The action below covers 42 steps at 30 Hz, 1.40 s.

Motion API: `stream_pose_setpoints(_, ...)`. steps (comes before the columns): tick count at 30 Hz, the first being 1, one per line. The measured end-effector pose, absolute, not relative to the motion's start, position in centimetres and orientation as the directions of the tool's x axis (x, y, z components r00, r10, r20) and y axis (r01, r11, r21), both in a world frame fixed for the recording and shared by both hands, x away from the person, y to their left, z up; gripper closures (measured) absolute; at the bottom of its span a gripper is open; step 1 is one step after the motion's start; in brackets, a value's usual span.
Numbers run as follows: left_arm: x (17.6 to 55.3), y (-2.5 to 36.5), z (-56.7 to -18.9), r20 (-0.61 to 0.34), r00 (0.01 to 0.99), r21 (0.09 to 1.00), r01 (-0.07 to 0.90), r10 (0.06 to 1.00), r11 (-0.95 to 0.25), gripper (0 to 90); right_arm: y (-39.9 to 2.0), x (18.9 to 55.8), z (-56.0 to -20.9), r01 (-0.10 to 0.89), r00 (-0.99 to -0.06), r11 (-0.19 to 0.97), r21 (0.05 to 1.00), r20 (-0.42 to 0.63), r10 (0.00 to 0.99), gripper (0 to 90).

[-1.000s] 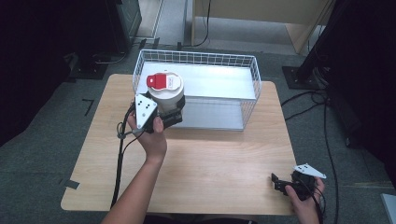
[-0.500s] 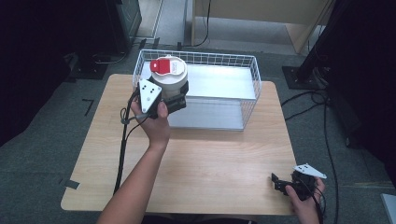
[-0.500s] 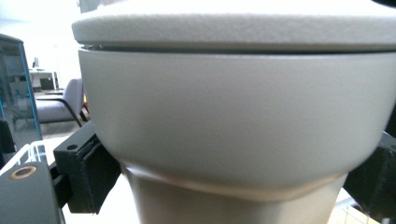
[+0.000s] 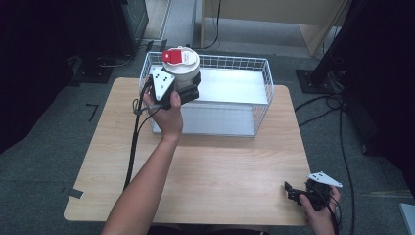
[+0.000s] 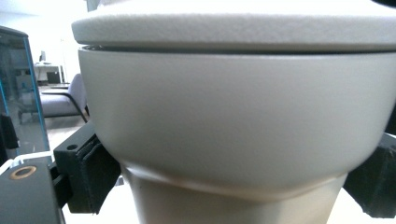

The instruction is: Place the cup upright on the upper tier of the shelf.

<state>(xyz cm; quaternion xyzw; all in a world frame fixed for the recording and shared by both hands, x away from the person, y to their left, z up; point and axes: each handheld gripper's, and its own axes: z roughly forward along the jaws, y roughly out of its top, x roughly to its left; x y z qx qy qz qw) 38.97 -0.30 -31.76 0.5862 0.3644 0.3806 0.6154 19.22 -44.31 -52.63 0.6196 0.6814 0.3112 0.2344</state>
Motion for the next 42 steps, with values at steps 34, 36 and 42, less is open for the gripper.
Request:
stream_pose_setpoints(34,44.6,-1.2,-31.8,-0.020,0.406,0.999,0.037,0.913,0.006,7.1,-44.3,19.2,-52.6,0.698,-0.123,0.037,0.715,0.068,0.990,0.0)
stream_pose_setpoints(36,44.6,-1.2,-31.8,-0.019,0.413,0.999,0.039,0.911,0.003,7.0,-44.3,19.2,-52.6,0.698,-0.123,0.037,0.715,0.068,0.990,0.0)
stream_pose_setpoints(42,44.5,-1.3,-32.0,-0.024,0.413,0.999,0.042,0.910,0.008,6.9,-44.3,19.2,-52.6,0.698,-0.124,0.040,0.715,0.065,0.990,0.0)
